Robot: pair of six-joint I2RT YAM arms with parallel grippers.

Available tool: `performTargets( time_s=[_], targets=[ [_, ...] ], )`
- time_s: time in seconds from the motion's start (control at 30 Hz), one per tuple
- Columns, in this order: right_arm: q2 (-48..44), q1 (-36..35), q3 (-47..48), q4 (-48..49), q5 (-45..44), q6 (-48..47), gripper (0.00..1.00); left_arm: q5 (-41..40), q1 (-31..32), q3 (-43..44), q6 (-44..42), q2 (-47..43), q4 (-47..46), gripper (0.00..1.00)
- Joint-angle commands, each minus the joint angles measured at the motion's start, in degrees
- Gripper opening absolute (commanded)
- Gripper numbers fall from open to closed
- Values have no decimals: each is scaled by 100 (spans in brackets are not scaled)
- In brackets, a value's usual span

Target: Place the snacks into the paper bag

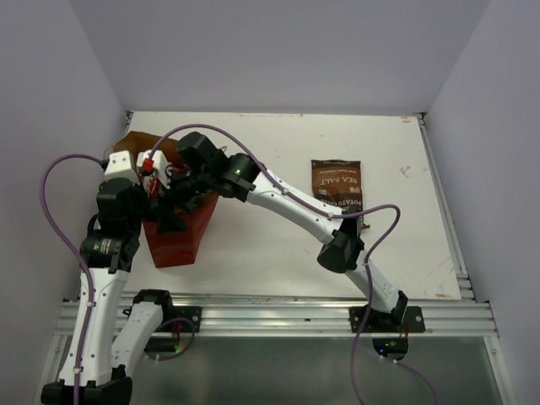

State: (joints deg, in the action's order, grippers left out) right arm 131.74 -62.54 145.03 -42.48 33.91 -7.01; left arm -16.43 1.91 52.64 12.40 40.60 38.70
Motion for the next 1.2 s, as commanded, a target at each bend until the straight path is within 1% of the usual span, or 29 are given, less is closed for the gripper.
performTargets(
  time_s=[0.0,0.07,0.1,0.13,0.2,0.23,0.27,0.33,0.37,0.4,0.43,0.47,0.5,0.57,0.6,0.67,0.7,0.77,0.8,0.83,0.93,1.07,1.17],
  targets=[
    [-552,-21,-53,424,-849,-99,99,148,28,53,-1,-17,-425,0],
    [-780,-21,-281,669,-1508,-91,99,122,28,53,-1,-34,-424,0],
    [-1156,-21,-396,775,-1745,-99,99,122,28,62,-10,-35,-407,0],
    [-1377,-21,-684,1020,-2322,-134,99,122,28,62,-10,-35,-407,0],
    [-1930,-30,-1010,1232,-2905,-205,99,122,28,53,-10,-35,-407,0],
    [-2507,-30,-1351,1329,-3204,-248,99,122,28,62,-10,-35,-407,0],
    [-2765,-30,-1494,1443,-3929,-336,99,122,28,53,-10,-43,-407,0],
    [-3362,14,-1810,1418,-4688,-459,99,113,28,53,-10,-52,-416,0],
    [-3487,66,-1907,1270,-5405,-538,99,122,28,53,-10,-52,-416,0],
    [-3619,163,-2013,1181,-5621,-495,99,122,28,53,-10,-52,-424,0],
    [-3829,538,-2301,1067,-5693,-373,99,122,28,53,-10,-52,-416,0],
    [-3962,794,-2539,918,-5633,-15,99,131,28,53,-10,-61,-416,0],
    [-4094,1318,-3194,943,-5606,171,99,131,28,53,-19,-61,-416,0],
    [-4411,1813,-3865,1075,-5545,585,99,140,28,53,-10,-78,-424,0],
    [-4455,2277,-4408,1084,-5562,656,99,140,28,53,-10,-78,-416,0],
    [-4430,2728,-4824,1101,-5510,1086,99,140,28,53,-10,-87,-416,0],
    [-4403,3191,-5174,1110,-5396,1226,99,140,28,53,-10,-87,-424,0],
    [-4316,3668,-5519,1329,-5019,1666,99,140,28,44,-10,-96,-407,0],
    [-4289,4105,-5825,1443,-4747,1807,99,114,28,53,-10,-105,-407,0],
    [-4254,4284,-5959,1618,-4640,1991,99,105,28,62,-19,-114,-398,0],
    [-3903,4856,-6188,1699,-4281,2177,99,69,28,62,-19,-131,-389,0],
    [-3559,5217,-6373,1752,-4156,2125,99,52,28,71,-19,-105,-381,0],
    [-3340,5472,-6549,1857,-3876,2089,99,43,28,71,-19,-61,-381,0]
  ],
)
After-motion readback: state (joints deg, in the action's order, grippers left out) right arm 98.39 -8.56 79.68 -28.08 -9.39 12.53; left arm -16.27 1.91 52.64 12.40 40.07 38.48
